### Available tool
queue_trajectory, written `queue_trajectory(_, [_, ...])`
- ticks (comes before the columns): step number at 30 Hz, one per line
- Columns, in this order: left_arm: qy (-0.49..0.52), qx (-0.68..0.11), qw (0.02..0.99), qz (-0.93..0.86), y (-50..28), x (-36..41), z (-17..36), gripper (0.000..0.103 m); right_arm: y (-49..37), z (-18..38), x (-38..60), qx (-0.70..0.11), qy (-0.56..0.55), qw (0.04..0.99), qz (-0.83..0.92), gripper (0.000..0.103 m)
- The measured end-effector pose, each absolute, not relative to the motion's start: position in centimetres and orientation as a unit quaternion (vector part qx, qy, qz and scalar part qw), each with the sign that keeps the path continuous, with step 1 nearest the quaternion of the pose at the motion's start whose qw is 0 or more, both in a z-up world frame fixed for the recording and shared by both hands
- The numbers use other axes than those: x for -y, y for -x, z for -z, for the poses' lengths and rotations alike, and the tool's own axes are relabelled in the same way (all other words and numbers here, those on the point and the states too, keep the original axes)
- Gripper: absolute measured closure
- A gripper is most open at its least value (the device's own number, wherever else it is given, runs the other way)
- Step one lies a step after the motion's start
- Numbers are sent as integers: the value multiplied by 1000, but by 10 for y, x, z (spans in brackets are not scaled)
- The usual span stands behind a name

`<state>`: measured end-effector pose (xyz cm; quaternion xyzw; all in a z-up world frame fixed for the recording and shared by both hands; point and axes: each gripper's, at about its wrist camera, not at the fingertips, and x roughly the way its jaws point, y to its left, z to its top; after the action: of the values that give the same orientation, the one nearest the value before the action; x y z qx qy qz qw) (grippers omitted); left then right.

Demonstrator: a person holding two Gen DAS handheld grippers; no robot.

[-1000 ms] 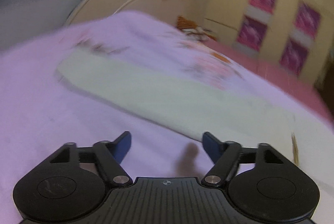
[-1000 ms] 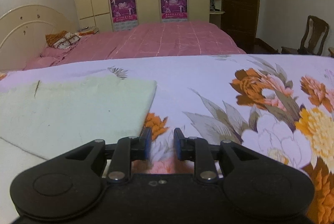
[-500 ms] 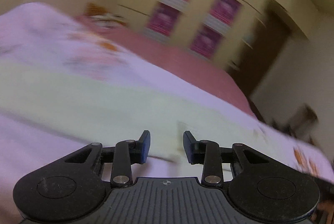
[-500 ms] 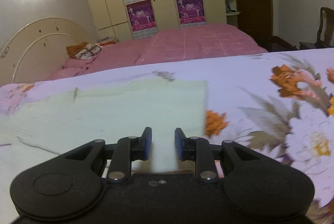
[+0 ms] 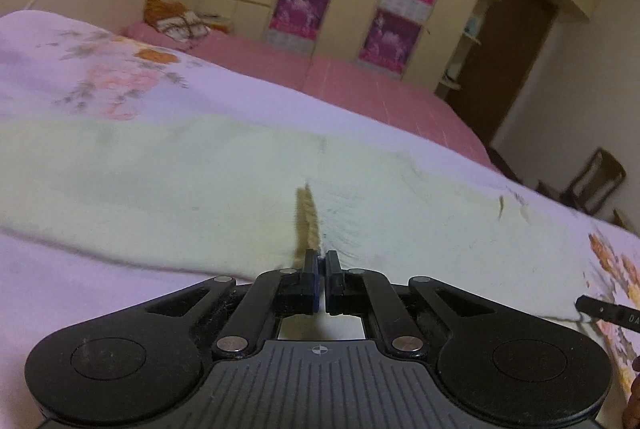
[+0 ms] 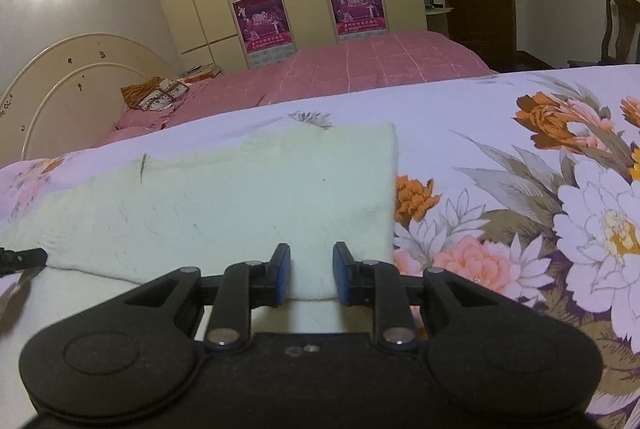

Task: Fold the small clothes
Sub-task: 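Grasp the sweater side edge with the left gripper and lift it, then fold the held edge over the sweater body with the left gripper and open it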

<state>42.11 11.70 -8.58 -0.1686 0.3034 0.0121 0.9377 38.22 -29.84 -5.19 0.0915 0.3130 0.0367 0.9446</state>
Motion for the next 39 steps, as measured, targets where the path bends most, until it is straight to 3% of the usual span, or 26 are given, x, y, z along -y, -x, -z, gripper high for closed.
queue_trajectory(4, [170,-318,933,-10,-429,-122,91,100,-384,53,294,-315,-82,945,-38,79])
queue_trajectory(6, [181,-311,933,-10,-424,-128,85,94,-385,52,291,-315,-77,945,-38,76])
queue_trajectory(7, [182,-296,937,-25,-416,-136,81,65,-385,52,290,-315,-76,945,-39,75])
queue_trajectory(8, [177,-277,943,-51,-405,-145,78,24,-384,50,289,-314,-76,946,-40,72])
queue_trajectory(9, [174,-247,950,-79,-390,-157,75,19,-384,49,289,-311,-76,946,-41,69])
queue_trajectory(10, [180,-225,953,-97,-376,-174,74,20,-383,48,289,-309,-77,947,-42,68])
queue_trajectory(14, [282,-205,918,-191,-342,-267,89,67,-379,48,295,-304,-82,948,-43,67])
queue_trajectory(15, [315,-191,900,-233,-331,-295,95,71,-378,48,297,-303,-84,948,-43,67])
queue_trajectory(21, [429,-151,836,-308,-297,-389,119,73,-379,50,299,-304,-87,948,-45,67])
queue_trajectory(31, [454,-130,829,-299,-328,-424,136,73,-383,46,295,-306,-86,947,-53,66])
queue_trajectory(32, [447,-134,831,-304,-332,-427,136,76,-382,46,296,-306,-85,947,-54,66])
queue_trajectory(33, [434,-142,836,-304,-342,-429,132,92,-381,47,300,-306,-84,947,-55,66])
queue_trajectory(34, [416,-157,844,-300,-350,-429,127,101,-380,47,302,-306,-85,947,-55,66])
queue_trajectory(39, [350,-139,910,-175,-387,-378,85,101,-378,44,305,-301,-89,948,-51,66])
